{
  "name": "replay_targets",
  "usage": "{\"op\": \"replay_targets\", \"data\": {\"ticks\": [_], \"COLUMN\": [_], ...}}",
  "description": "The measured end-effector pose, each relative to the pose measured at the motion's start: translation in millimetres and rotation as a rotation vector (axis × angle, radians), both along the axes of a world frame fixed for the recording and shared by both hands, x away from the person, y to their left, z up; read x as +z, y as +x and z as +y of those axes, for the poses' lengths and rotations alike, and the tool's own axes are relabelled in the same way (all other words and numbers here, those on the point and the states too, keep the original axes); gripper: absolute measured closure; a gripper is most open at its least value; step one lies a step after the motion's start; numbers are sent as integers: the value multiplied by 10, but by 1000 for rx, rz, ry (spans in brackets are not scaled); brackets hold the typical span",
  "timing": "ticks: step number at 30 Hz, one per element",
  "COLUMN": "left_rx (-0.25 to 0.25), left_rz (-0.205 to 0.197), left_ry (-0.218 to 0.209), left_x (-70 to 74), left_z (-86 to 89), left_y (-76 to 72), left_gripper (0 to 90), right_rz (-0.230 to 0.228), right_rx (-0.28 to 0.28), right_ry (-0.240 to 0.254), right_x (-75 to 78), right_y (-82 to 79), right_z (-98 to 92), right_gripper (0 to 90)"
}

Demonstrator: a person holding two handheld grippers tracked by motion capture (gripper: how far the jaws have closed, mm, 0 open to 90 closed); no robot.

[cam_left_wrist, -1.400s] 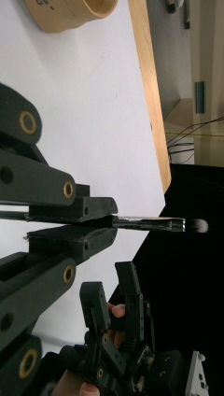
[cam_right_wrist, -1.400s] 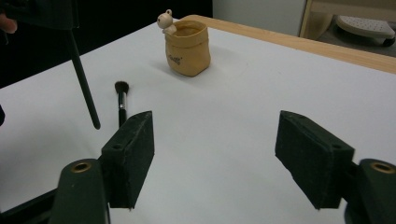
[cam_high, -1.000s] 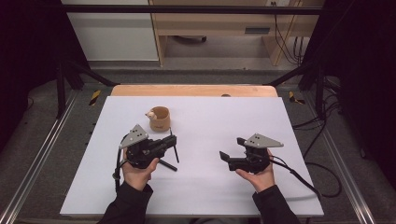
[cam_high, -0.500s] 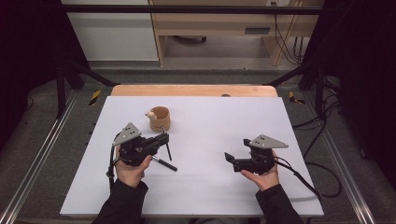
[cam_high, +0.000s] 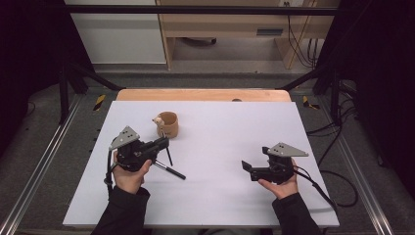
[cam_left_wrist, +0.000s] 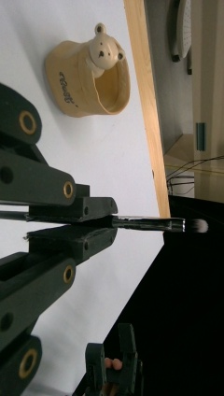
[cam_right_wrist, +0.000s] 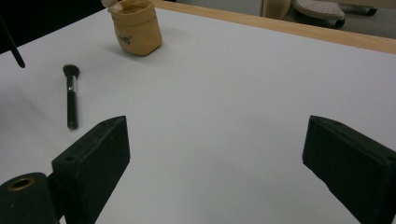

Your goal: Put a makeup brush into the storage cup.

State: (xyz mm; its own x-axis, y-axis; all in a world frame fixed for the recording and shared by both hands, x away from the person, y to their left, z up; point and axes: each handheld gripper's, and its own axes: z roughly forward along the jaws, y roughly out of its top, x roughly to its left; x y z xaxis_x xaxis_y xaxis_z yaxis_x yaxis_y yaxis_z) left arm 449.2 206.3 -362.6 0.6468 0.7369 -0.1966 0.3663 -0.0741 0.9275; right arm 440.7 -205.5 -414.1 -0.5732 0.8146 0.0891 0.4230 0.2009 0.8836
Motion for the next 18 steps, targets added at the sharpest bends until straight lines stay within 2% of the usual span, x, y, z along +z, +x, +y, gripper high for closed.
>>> {"op": "replay_targets", "data": {"ticks": [18], "left_rx": [30], "left_rz": [-5], "left_ry": [11], "left_x": [31], "left_z": [91], "left_y": [47], "left_gripper": [844], "right_rz": [-23], "right_rx": [-49], "right_ry": [13], "right_x": [-29], "right_y": [-53], "right_z": [-192], "right_gripper": [71]}}
